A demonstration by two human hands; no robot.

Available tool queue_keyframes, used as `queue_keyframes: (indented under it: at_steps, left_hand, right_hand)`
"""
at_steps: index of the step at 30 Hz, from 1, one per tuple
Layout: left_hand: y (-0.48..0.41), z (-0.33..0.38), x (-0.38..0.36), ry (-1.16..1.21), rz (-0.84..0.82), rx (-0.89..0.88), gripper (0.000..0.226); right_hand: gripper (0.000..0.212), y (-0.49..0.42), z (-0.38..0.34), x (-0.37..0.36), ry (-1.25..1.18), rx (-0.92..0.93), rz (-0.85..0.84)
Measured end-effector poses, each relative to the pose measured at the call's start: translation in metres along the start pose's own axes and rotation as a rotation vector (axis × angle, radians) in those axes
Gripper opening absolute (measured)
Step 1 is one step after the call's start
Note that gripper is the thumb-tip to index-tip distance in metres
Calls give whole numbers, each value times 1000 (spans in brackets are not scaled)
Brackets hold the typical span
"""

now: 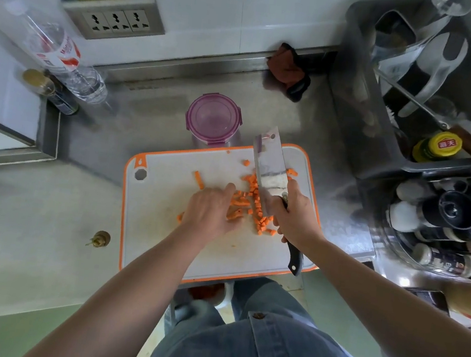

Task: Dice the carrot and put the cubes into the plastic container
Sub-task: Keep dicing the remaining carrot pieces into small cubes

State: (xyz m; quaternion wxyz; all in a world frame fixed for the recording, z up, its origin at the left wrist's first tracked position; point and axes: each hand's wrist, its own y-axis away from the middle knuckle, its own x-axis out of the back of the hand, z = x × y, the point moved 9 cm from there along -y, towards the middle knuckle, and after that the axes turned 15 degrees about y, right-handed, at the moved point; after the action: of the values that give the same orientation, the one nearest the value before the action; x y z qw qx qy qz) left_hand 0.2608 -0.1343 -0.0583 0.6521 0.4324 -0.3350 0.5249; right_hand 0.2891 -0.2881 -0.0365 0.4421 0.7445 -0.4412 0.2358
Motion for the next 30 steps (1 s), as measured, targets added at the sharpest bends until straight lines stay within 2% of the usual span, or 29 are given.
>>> queue_keyframes:
  at_steps: [13, 18, 22, 27, 30]
  left_hand:
    - [-9, 23, -22, -364, -163, -86, 28]
    - [-9, 19, -15, -235, -148, -14, 31]
    - [6, -13, 14, -9, 28, 120, 32]
    - [36, -87, 40, 17, 138, 346, 33]
    - [50, -113, 41, 5, 137, 377, 31]
  right_hand:
    - [33, 1, 0, 3, -17, -9, -15]
    - [22, 2, 2, 4, -24, -11, -2]
    - [9, 2, -9, -1, -36, 24, -11]
    - [5, 6, -32, -28, -53, 80, -88]
    - [6, 9, -41, -41, -56, 83, -102]
